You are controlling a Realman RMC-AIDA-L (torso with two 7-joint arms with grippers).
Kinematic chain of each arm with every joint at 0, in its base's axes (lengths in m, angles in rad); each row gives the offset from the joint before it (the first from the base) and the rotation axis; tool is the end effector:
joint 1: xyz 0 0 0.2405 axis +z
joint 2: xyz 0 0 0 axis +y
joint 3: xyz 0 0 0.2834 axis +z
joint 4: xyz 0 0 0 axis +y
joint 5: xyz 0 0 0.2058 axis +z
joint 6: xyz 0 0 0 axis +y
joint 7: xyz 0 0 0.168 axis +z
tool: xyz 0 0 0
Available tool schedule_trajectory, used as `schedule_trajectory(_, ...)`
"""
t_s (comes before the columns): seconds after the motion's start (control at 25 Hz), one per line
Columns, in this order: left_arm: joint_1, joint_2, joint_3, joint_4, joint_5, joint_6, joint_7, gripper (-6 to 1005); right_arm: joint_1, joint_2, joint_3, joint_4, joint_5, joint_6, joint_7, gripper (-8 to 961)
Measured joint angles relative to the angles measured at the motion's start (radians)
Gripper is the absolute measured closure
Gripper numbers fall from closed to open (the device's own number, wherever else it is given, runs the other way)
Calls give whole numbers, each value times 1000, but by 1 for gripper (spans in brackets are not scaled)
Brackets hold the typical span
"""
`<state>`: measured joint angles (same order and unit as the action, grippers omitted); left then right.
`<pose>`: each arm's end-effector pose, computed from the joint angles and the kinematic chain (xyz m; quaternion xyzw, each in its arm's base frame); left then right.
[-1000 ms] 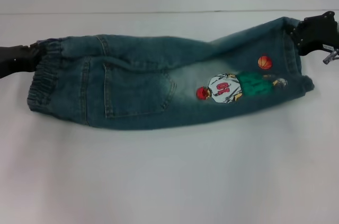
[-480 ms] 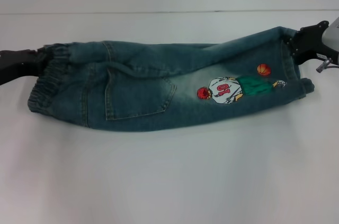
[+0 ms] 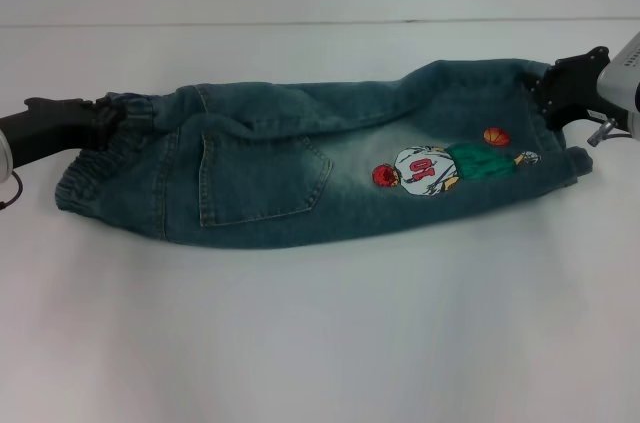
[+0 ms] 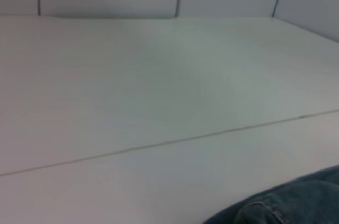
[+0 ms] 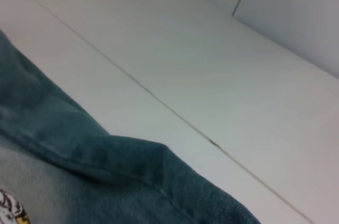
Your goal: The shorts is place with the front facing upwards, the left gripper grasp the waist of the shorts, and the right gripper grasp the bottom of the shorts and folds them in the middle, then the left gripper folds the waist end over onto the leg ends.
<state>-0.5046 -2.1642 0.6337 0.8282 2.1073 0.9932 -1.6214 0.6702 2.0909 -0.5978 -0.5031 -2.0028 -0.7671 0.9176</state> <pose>-0.3264 0.4070 -0.0056 -0.8409 -0.3512 -0.1485 0.3839 0.3227 0.4498 -0.0237 -0.8932 0.1203 0.0248 0.4326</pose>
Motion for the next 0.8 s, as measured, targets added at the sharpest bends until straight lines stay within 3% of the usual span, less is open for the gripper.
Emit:
schedule_trajectory(0.48, -15, 1, 88, -25, 77, -140, -28, 766, -22, 0, -10, -4, 0, 33, -4, 710)
schedule_trajectory(0.72, 1, 1, 82, 14, 107, -132, -60, 477, -40, 1, -3, -15, 16, 23, -5, 600)
schedule_trajectory(0.8, 13, 0, 79, 33, 103, -131, -62, 380, -50, 1, -8, -23, 36, 13, -6, 503)
